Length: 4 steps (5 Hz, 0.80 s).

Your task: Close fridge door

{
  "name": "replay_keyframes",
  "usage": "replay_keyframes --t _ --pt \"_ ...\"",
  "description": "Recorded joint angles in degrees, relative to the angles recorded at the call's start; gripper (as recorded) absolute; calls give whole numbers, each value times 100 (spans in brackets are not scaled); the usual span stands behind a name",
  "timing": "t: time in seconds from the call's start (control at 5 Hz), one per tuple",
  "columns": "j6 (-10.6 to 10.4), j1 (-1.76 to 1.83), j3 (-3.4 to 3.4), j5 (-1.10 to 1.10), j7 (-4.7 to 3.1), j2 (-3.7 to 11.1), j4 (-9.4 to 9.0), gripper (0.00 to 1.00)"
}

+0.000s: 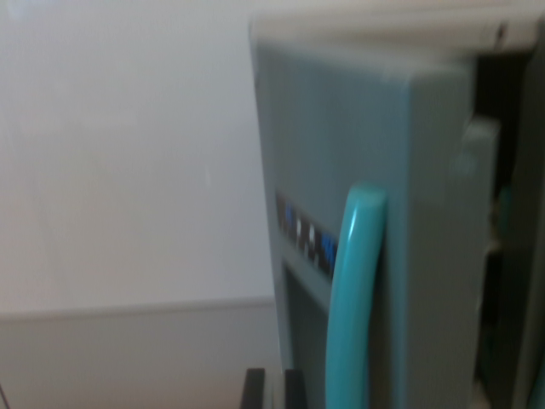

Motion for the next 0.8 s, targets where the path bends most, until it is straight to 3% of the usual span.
replay_keyframes --t 0.2,0.4,0.6,0.8 --pt "0 0 0 0 0 0 0 100" --pt "0 0 56 0 0 355 0 100" --pt "0 0 56 0 0 355 0 100" --pt "0 0 89 0 0 691 0 100"
